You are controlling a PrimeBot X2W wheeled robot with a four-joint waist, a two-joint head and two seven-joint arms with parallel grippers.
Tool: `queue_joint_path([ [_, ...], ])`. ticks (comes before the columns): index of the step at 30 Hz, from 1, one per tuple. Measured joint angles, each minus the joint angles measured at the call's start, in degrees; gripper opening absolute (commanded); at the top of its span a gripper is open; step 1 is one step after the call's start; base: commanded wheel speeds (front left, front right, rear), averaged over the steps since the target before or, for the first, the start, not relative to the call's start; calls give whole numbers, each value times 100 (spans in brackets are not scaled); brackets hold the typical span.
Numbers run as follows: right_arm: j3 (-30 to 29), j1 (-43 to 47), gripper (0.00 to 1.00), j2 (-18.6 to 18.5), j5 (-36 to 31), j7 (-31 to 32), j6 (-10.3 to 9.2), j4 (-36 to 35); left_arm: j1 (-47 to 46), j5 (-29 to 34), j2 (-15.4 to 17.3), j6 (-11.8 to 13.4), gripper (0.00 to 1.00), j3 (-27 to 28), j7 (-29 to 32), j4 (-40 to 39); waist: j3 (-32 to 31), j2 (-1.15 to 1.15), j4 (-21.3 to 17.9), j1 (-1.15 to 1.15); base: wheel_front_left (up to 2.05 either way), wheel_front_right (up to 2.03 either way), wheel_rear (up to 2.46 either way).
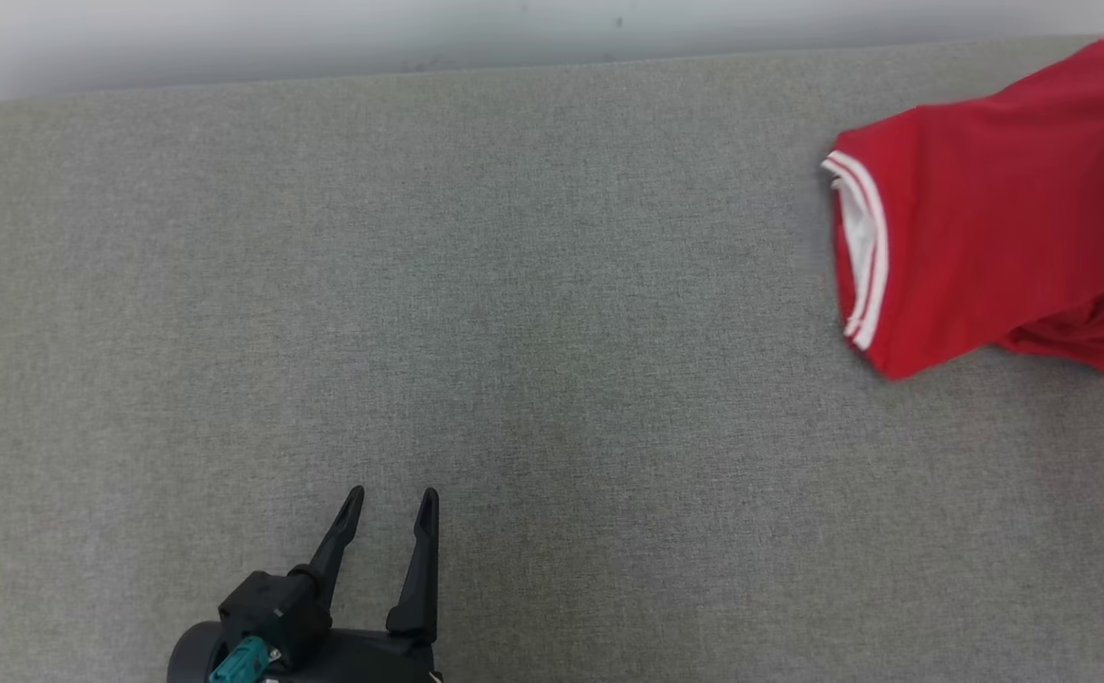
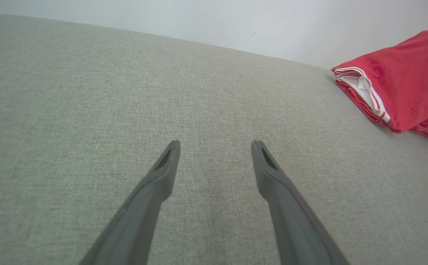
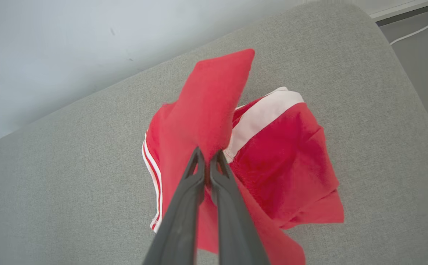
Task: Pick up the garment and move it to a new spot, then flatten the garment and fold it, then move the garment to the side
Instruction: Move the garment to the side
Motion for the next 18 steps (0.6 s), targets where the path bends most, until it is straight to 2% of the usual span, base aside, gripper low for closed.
queue_joint_path([
  [9, 236, -36, 0, -377, -460, -69, 4, 98, -97, 53, -8, 0, 100, -102, 83, -44, 178, 0, 1, 0, 0, 0, 0],
  [11, 381, -88, 0, -502, -725, -116, 47, 175, -145, 53, -13, 1, 100, -108, 101, -76, 250, 0, 35, 0, 0, 0, 0],
  [18, 581, -141, 0, -609, -1049, -214, 55, 328, -147, 59, -19, 2, 100, -105, 108, -96, 396, -1, 122, 0, 0, 0, 0],
])
